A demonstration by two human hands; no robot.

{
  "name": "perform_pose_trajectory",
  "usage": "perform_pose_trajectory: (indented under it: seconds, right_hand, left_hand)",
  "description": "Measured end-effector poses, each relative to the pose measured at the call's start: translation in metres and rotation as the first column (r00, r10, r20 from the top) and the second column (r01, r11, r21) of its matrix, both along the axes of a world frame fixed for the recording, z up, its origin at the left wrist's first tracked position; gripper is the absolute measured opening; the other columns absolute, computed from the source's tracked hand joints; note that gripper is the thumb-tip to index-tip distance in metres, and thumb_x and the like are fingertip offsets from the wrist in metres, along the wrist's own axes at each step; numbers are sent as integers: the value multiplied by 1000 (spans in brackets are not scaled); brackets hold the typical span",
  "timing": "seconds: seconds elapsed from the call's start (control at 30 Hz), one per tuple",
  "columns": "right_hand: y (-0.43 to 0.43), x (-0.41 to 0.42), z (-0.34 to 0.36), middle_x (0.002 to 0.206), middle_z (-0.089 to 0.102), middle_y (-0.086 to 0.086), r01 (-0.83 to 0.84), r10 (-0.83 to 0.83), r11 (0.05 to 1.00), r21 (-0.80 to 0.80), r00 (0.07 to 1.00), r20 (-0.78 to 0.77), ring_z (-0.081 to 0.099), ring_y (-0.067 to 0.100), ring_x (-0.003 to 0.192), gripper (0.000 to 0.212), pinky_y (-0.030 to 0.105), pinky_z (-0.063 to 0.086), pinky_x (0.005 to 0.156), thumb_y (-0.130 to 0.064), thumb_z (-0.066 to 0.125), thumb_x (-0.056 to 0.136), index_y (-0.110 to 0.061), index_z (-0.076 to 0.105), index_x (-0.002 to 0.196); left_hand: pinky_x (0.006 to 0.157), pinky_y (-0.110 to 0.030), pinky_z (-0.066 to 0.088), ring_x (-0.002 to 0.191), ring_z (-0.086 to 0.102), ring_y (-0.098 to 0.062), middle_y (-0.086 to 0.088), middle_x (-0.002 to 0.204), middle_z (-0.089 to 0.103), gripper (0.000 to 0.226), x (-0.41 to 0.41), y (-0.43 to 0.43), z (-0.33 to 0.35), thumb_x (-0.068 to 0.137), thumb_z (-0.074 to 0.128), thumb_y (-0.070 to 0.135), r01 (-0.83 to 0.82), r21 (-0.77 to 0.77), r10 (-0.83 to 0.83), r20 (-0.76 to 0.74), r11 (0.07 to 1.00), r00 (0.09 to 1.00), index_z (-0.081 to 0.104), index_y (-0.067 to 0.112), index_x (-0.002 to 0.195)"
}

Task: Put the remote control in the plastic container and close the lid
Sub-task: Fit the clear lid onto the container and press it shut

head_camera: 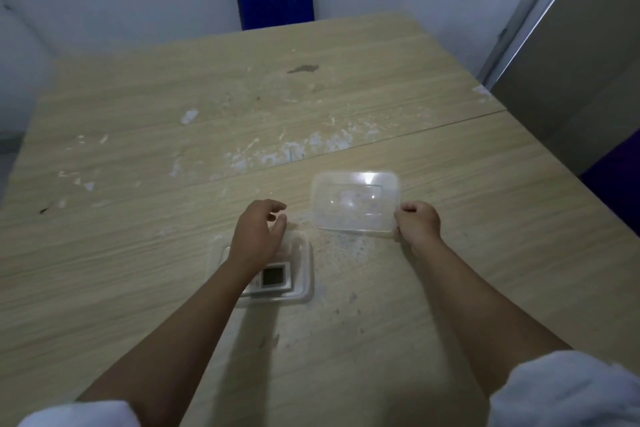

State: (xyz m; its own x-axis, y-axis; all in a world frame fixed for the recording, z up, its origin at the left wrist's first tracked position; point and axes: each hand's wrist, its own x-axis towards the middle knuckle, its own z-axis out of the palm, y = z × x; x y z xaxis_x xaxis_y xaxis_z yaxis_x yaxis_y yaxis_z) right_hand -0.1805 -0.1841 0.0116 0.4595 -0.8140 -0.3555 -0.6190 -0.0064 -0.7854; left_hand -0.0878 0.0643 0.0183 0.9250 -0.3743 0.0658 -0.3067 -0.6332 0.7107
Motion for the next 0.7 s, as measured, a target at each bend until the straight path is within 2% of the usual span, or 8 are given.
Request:
perform_pose_trajectory:
  seconds: [0.07,0.17,0.27,0.33,0.4,0.47,0.6,0.7]
  right_hand:
    - [17,2,7,81,61,12,-81,81,997,-7,994,76,52,17,50,7,23,47,44,-4,57,85,-7,63,86]
    - [45,-1,16,78,55,6,-211,216,976,-48,962,168,49,11,56,18,9,42,39,4,55,83,-13,57,80]
    - [78,-4,26,74,54,5,-307,335,940,-152,915,227,47,10,59,25,6,38,46,11,52,77,-14,54,74]
    - [92,-6,30,73,54,5,-346,397,907,-240,892,214,46,9,60,24,5,36,50,12,52,75,-12,55,73]
    - [106,-9,32,78,56,8,-395,464,864,-311,865,189,48,13,67,25,3,36,55,13,52,74,-12,55,74]
    - [118,-11,31,88,58,10,-438,515,826,-354,841,162,52,15,75,27,1,37,60,14,52,76,-12,58,77]
    - [131,-16,21,98,57,9,-445,505,830,-336,855,116,56,15,76,24,2,41,61,12,54,80,-5,69,88]
    - [140,-21,10,99,67,9,-387,421,891,-237,900,115,61,15,80,23,20,48,72,5,57,81,-6,73,93]
  left_hand:
    - [77,-26,44,87,58,-13,-9,115,65,27,2,11,5,88,56,17,-46,-57,44,-42,997,998,62,10,114]
    - [82,-35,50,98,59,-18,-9,124,60,35,5,28,13,92,52,24,-167,-185,122,-232,968,965,53,12,124]
    - [70,-34,50,91,61,-23,-9,119,55,41,9,44,23,95,42,37,-355,-331,138,-530,874,837,46,15,129]
    - [67,-32,49,82,61,-23,-9,102,58,43,12,51,25,95,37,43,-449,-366,128,-642,815,756,51,13,123]
    - [66,-29,50,71,60,-20,-9,83,61,42,13,62,25,95,42,38,-498,-375,155,-657,782,738,60,4,111]
    - [68,-30,54,67,62,-19,-9,75,66,35,11,75,21,90,55,25,-496,-333,225,-601,802,767,67,-5,102]
    - [93,-43,53,93,67,-29,-19,100,73,23,1,96,10,79,67,8,-445,-221,293,-495,868,818,71,1,100]
    - [91,-36,53,94,68,-26,-16,102,74,24,-6,108,5,76,68,7,-402,-169,307,-410,900,859,73,5,100]
